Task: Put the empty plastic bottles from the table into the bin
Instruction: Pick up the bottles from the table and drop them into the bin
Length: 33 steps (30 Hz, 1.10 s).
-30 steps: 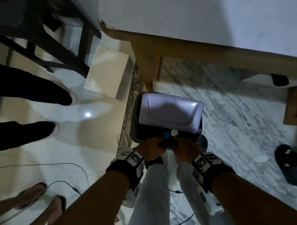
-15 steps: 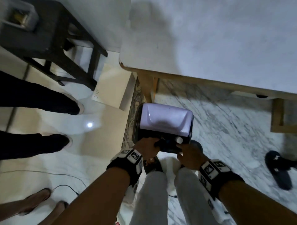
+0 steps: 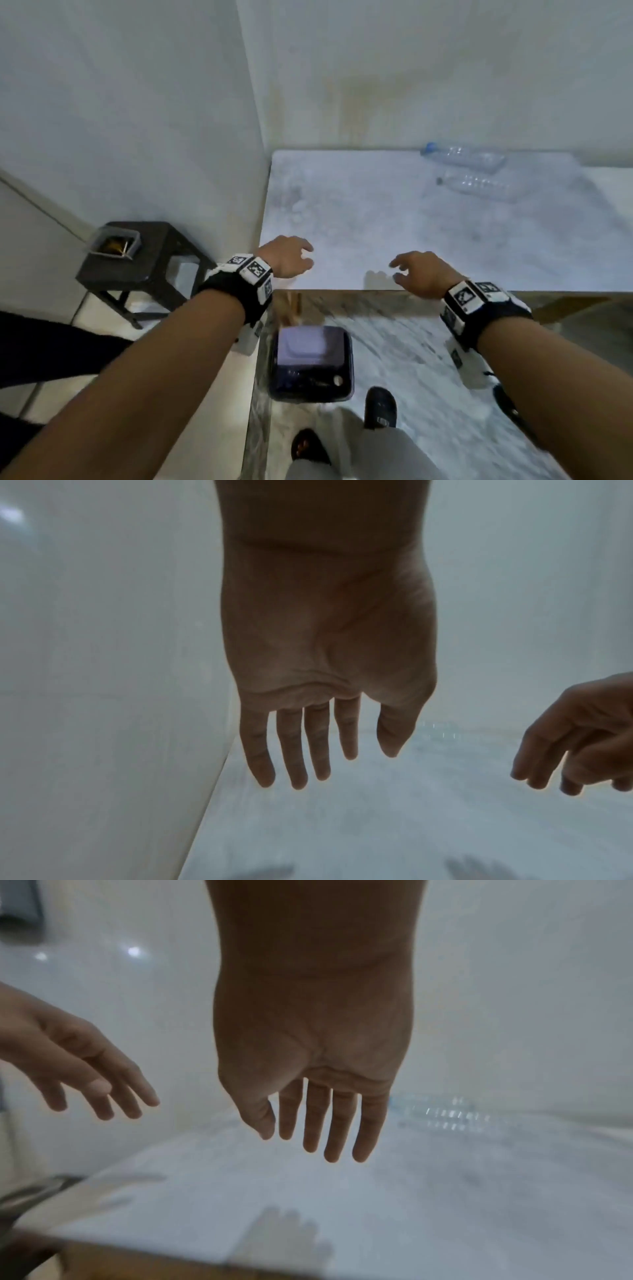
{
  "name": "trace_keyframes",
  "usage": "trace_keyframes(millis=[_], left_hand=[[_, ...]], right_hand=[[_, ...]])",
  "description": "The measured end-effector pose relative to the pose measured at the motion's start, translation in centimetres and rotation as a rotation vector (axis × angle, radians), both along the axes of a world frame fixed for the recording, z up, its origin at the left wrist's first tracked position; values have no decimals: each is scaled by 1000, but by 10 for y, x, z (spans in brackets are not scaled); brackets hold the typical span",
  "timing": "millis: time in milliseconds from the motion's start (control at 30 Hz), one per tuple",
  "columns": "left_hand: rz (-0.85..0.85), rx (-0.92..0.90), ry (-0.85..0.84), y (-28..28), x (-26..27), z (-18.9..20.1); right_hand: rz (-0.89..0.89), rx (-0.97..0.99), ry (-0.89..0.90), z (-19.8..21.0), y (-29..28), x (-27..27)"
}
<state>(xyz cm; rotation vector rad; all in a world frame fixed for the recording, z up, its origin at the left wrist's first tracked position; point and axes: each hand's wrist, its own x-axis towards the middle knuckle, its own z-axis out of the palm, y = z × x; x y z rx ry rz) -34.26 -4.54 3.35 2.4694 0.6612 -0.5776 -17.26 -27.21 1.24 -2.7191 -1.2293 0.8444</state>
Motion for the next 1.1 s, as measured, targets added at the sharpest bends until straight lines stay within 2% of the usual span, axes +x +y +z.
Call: trace_keyframes(millis=[100,233,367,500,733,966,1100], left_hand=[[-34,88,-74,3,42,61],[-94,198,-143,-2,93,117],[-139,247,-175,-9,144,149],[-174,265,-192,-15,205,157],[-223,239,-124,-13,344,117],[-213,162,-13,-2,476,41],[-221,125,-42,2,530,-8]], right_hand=[[-78,65,-82,63,-10,36],[-148,100,-179,122,-28,75],[-198,109,-216,154,-43,113],[-238,107,-226,161,-50,161],[-262,58,-153,124,-33,273],[-218,-51,2,48,5,376],[-138,-71,-24,-1,20,403]])
